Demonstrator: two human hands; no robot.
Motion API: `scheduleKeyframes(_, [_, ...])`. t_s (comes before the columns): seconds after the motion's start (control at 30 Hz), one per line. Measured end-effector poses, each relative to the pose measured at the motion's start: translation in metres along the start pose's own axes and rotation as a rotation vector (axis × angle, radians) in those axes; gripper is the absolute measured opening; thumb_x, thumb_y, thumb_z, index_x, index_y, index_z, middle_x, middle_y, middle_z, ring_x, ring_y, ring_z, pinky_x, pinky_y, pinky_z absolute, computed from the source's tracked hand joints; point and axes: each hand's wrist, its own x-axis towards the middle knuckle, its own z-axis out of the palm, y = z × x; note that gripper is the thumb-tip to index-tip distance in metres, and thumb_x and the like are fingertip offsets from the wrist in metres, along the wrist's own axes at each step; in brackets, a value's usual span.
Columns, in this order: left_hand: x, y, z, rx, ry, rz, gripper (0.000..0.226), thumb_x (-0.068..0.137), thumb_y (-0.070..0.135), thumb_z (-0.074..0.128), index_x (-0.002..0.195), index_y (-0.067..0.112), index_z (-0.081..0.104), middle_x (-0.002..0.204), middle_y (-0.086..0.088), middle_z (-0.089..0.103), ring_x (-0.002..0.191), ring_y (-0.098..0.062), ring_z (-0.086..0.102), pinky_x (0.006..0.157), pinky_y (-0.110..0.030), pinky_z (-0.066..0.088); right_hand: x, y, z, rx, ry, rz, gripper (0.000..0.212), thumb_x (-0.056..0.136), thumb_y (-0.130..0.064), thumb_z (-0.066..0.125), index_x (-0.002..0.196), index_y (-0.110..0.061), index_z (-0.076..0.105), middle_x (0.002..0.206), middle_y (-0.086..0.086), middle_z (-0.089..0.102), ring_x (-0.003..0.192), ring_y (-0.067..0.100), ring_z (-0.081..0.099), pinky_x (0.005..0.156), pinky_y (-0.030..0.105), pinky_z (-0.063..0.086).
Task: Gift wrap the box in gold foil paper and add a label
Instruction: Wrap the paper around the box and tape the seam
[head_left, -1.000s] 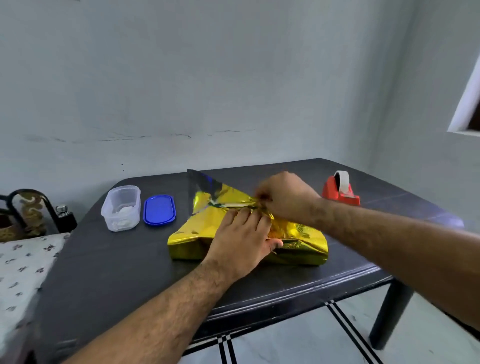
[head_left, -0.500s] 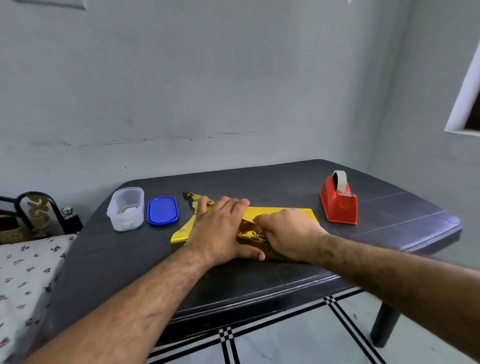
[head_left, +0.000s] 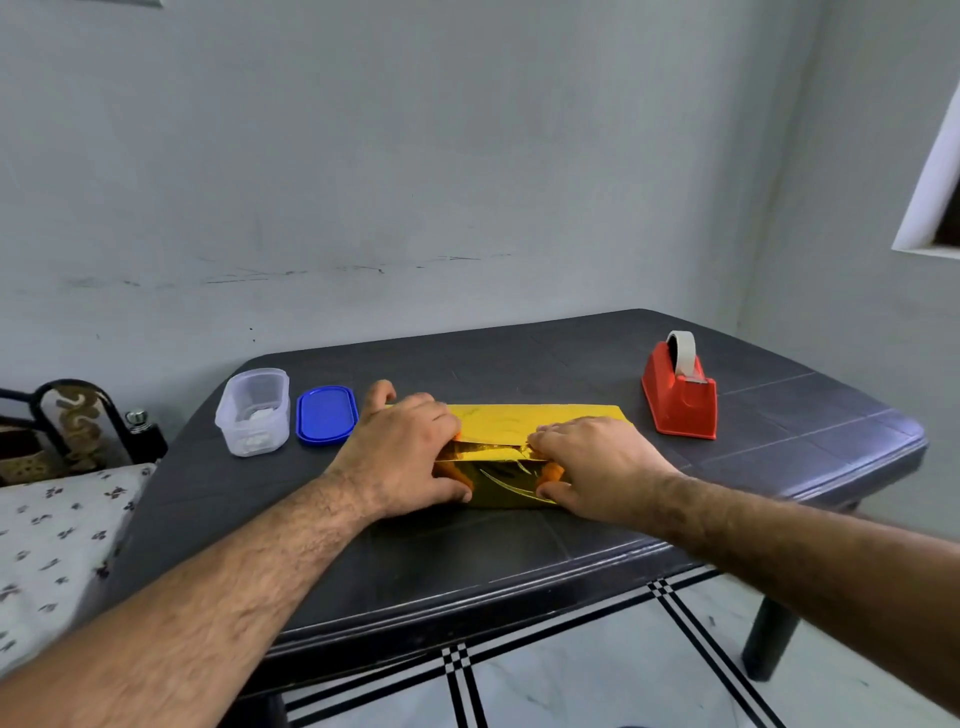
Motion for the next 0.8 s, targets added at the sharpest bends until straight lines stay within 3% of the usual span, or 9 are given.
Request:
scheduleKeyframes(0.17, [-0.003, 0.003, 0.005, -0.064, 0.037, 0.058, 0.072, 0.088, 0.077, 0.06, 0.145, 0.033, 0.054, 0.141, 0.012, 0.065, 0.128, -0.012, 0.057, 0.117, -0.036, 0.034, -0.001, -0.003, 0.009, -0.053, 0.05, -0.003, 0.055, 0.101, -0.052, 0.061, 0.147, -0.024, 0.054, 0.154, -0.004, 0.057, 0.141, 0.018, 0.054, 0.119, 0.038, 0.043])
scheduleKeyframes(0.5, [-0.015, 0.007, 0.018, -0.068, 0.148, 0.039, 0.077, 0.087, 0.075, 0.055, 0.144, 0.023, 0.062, 0.144, 0.005, 0.065, 0.133, -0.015, 0.059, 0.119, -0.043, 0.038, -0.007, 0.002, 0.017, 0.016, 0.09, 0.014, 0.064, 0.103, -0.053, 0.058, 0.16, -0.026, 0.044, 0.162, -0.006, 0.048, 0.151, 0.013, 0.043, 0.125, 0.034, 0.035])
scheduleKeyframes(0.6, [-0.008, 0.028, 0.011, -0.141, 0.18, 0.078, 0.087, 0.092, 0.073, 0.052, 0.159, 0.019, 0.041, 0.164, 0.001, 0.043, 0.151, -0.016, 0.039, 0.128, -0.037, 0.023, -0.005, 0.001, 0.017, 0.008, 0.09, 0.028, 0.065, 0.103, -0.052, 0.057, 0.16, -0.026, 0.043, 0.162, -0.005, 0.048, 0.15, 0.013, 0.043, 0.122, 0.034, 0.039])
scheduleKeyframes(0.67, [0.0, 0.045, 0.014, -0.181, 0.178, 0.105, 0.079, 0.1, 0.065, 0.049, 0.163, 0.021, 0.032, 0.169, 0.003, 0.034, 0.156, -0.013, 0.03, 0.13, -0.034, 0.016, -0.005, 0.0, 0.016, 0.001, 0.091, 0.03, 0.067, 0.101, -0.055, 0.059, 0.159, -0.025, 0.045, 0.161, -0.005, 0.05, 0.149, 0.014, 0.045, 0.121, 0.033, 0.04])
scheduleKeyframes(0.8, [0.0, 0.055, 0.031, -0.244, 0.22, 0.055, 0.057, 0.103, 0.049, 0.056, 0.153, 0.022, 0.051, 0.155, 0.003, 0.055, 0.145, -0.013, 0.048, 0.125, -0.035, 0.033, -0.008, 0.001, 0.013, -0.008, 0.104, 0.043, 0.072, 0.095, -0.068, 0.058, 0.153, -0.025, 0.053, 0.155, -0.005, 0.057, 0.144, 0.013, 0.052, 0.116, 0.033, 0.045])
